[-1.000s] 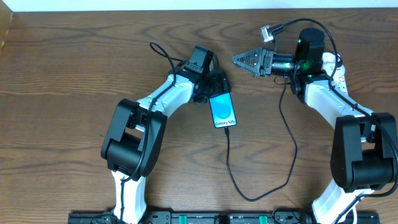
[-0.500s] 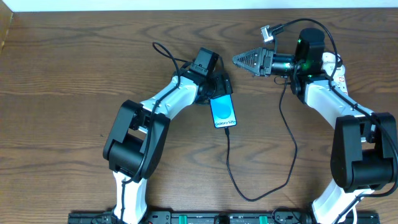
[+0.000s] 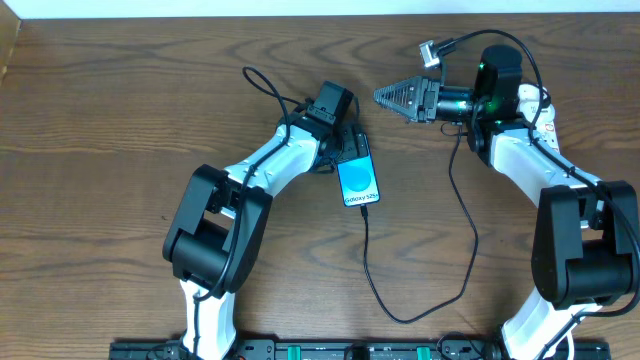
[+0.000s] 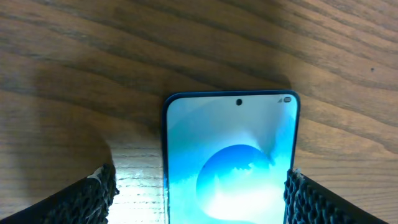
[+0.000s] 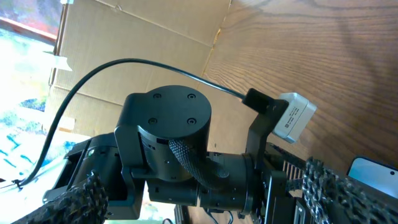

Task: Plug charger to phone and switch on socket
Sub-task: 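Lift the left gripper away from the phone, then move the right gripper over to the white power strip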

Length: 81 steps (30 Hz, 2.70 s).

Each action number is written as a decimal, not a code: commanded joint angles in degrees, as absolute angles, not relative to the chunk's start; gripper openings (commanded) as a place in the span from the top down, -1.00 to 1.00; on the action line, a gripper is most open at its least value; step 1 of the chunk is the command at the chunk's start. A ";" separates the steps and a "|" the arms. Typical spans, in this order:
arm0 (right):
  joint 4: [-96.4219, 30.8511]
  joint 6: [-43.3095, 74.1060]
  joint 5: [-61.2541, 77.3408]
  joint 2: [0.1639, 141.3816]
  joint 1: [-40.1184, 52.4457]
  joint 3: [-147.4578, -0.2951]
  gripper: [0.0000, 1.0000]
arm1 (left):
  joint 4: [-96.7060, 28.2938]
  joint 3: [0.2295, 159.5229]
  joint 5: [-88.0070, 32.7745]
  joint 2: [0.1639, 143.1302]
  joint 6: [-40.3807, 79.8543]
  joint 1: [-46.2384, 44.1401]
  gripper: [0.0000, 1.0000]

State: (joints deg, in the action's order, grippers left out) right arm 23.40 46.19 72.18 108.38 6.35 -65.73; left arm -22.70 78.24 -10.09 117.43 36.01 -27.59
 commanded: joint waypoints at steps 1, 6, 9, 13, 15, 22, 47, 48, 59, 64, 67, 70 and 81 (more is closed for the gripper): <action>23.35 45.56 71.92 108.97 6.42 -65.71 -0.98 | -23.77 76.51 -8.08 116.09 35.20 -27.33 -0.78; 23.35 45.58 71.92 108.99 6.42 -65.71 -0.99 | -23.77 76.51 -7.99 110.91 31.88 -27.29 -0.78; 23.35 45.56 71.92 108.97 6.37 -65.71 -0.99 | -23.77 76.51 -7.77 106.67 30.17 -27.29 -0.78; 23.35 45.56 71.94 108.99 6.33 -65.71 -0.98 | -23.73 76.51 -7.77 99.09 30.00 -27.16 -0.78; 23.33 45.56 71.94 108.97 6.31 -65.71 -0.99 | -23.77 76.51 -6.39 94.48 29.95 -26.92 -0.78; 23.35 45.56 71.94 108.99 6.31 -65.71 -0.98 | -25.04 76.51 -1.39 81.56 26.52 -25.34 -0.78; 23.57 46.48 70.61 108.97 4.99 -65.87 -0.98 | -33.43 76.49 1.13 71.92 22.28 -24.01 -0.78; 23.83 46.98 70.85 108.99 4.69 -66.08 -0.99 | -33.43 76.51 1.13 71.92 22.28 -24.01 -0.78; 23.79 50.96 72.05 108.97 -1.15 -76.84 -0.99 | -33.43 76.51 1.13 71.92 22.28 -24.01 -0.78; 23.81 60.60 64.95 108.97 -3.60 -79.26 -0.99 | -33.43 76.51 1.13 71.92 22.31 -24.01 -0.78; 23.79 65.95 59.70 108.97 -3.51 -79.26 -0.99 | -33.43 76.51 1.13 71.92 22.28 -24.01 -0.78; 23.64 63.16 53.19 108.97 -2.66 -79.26 -0.98 | -33.43 76.51 1.13 71.92 22.28 -24.01 -0.78; 0.80 46.54 33.58 108.97 -2.39 -79.29 -0.99 | -33.43 76.51 1.13 71.92 22.28 -24.01 -0.78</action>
State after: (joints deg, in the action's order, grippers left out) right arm 2.68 52.90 41.17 108.42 -2.07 -78.78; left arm -33.28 76.36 0.38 72.23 23.46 -24.18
